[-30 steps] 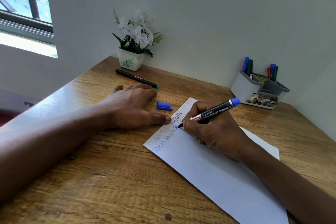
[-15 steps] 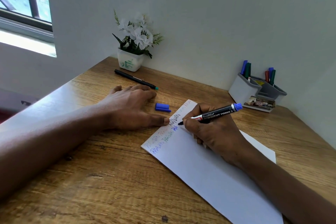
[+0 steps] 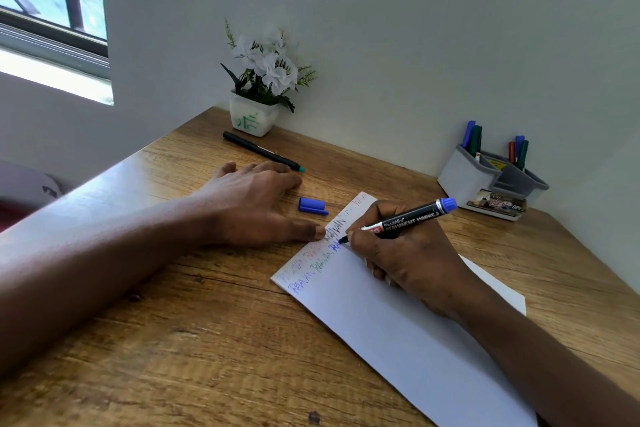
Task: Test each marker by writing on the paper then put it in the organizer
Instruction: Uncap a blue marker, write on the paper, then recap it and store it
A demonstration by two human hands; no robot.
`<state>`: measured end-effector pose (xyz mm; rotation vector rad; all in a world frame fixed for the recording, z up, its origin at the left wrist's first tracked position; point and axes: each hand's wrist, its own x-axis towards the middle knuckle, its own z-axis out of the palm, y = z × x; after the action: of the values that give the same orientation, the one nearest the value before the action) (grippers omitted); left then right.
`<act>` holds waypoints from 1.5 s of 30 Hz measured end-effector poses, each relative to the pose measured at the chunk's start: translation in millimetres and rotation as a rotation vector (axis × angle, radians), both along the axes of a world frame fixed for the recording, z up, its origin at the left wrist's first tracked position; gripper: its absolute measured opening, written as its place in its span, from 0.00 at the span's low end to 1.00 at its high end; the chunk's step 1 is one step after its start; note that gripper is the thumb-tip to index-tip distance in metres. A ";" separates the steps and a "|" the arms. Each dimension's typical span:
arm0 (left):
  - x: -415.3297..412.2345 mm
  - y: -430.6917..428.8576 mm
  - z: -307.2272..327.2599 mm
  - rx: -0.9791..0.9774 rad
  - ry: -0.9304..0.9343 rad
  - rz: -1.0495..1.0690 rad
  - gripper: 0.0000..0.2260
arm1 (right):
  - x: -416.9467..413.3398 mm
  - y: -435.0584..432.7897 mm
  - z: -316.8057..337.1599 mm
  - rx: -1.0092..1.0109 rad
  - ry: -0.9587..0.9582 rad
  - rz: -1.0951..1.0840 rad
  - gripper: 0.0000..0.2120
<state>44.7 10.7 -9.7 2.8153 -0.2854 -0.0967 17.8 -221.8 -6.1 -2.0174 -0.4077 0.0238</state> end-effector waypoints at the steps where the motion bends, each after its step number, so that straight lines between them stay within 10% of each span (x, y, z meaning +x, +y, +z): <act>1: 0.3 -0.4 0.3 0.001 0.004 0.000 0.49 | 0.7 0.1 -1.6 0.030 -0.004 -0.033 0.04; 45: 1.6 -0.7 -1.1 -0.008 0.001 0.004 0.49 | 11.8 -4.6 -0.6 -0.027 -0.003 -0.032 0.06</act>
<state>46.3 10.0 -10.8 2.8074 -0.2786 -0.0957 29.6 -226.5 -6.8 -2.0504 -0.3786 0.0059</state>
